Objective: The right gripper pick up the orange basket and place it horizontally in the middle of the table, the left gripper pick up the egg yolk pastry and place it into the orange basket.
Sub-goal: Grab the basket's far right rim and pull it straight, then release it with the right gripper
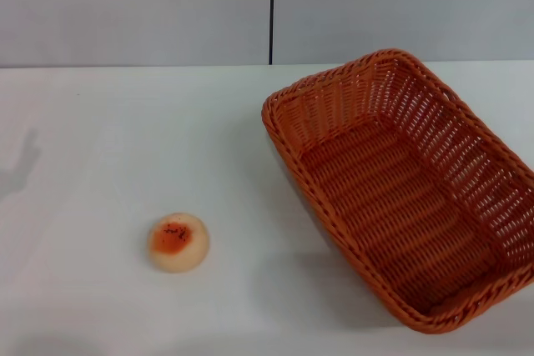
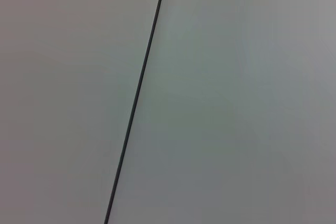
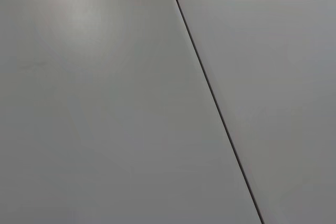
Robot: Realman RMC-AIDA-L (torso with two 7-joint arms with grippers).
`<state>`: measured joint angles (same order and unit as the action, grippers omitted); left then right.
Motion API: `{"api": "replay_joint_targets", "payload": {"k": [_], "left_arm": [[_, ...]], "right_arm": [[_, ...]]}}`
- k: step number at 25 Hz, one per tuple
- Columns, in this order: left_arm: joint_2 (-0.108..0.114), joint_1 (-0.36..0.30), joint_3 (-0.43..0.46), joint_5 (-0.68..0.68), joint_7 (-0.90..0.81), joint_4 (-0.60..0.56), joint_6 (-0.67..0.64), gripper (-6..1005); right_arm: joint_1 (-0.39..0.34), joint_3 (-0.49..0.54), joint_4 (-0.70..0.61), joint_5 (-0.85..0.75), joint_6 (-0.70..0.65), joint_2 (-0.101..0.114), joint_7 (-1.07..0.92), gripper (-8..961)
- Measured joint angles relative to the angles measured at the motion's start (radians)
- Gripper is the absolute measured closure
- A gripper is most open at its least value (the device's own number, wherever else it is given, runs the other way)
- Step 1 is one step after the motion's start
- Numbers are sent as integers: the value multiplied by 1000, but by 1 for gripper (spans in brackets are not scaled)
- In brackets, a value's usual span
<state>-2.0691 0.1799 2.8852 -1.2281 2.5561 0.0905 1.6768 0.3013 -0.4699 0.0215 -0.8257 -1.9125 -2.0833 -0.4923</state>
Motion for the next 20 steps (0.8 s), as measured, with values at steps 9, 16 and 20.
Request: {"api": "replay_joint_targets", "payload": {"k": [9, 16, 20], "left_arm": [[2, -2, 0, 3, 1, 0, -6, 189], [5, -7, -5, 3, -7, 5, -8, 189], [6, -9, -5, 4, -7, 4, -22, 189]], "right_arm": [[-13, -11, 3, -3, -13, 3, -2, 162], [-31, -15, -24, -33, -25, 9, -22, 162], [-58, -15, -101, -73, -1, 12, -147, 162]]}}
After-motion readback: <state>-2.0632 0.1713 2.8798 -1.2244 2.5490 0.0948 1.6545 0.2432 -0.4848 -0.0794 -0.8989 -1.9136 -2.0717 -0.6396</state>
